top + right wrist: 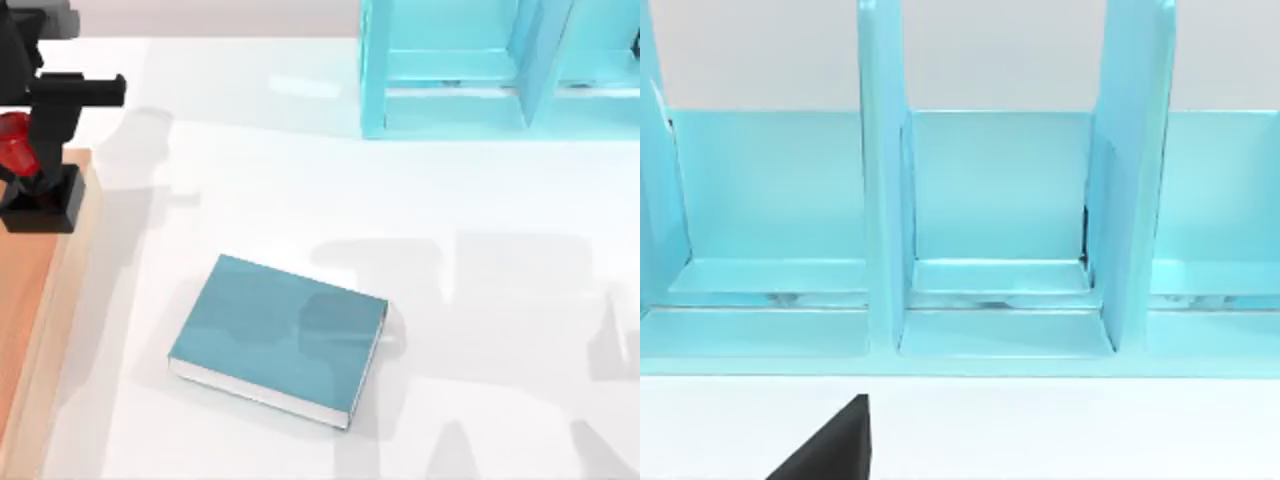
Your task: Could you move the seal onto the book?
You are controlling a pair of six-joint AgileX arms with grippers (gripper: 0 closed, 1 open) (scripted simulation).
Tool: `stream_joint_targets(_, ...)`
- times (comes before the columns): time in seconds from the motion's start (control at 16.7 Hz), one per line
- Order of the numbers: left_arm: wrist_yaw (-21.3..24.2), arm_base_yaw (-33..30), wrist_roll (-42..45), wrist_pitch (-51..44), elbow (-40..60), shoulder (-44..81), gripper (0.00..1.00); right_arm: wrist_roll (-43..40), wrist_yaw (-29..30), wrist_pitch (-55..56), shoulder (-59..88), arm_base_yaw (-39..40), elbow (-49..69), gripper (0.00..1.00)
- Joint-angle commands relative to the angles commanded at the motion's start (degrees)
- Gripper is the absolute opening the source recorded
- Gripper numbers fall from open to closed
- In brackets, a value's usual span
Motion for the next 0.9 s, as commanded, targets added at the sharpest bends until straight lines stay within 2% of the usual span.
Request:
stream_joint_targets(0.3, 0.1, -0.2, -0.3, -0.1, 0.1, 0.1, 0.0, 0.0, 0.0, 0.0, 0.0, 0.0, 0.0, 1.0)
stream_joint_targets(0.42, 0.0, -2.2, -2.3, 1.1, -0.5, 0.9, 0.0, 0.0, 0.0, 0.0, 0.0, 0.0, 0.0, 1.0)
stream_joint_targets(0.9, 0.2, -24.5, -24.5, 14.0, -8.5, 5.6, 0.0, 0.0, 0.0, 0.0, 0.0, 0.0, 0.0, 1.0)
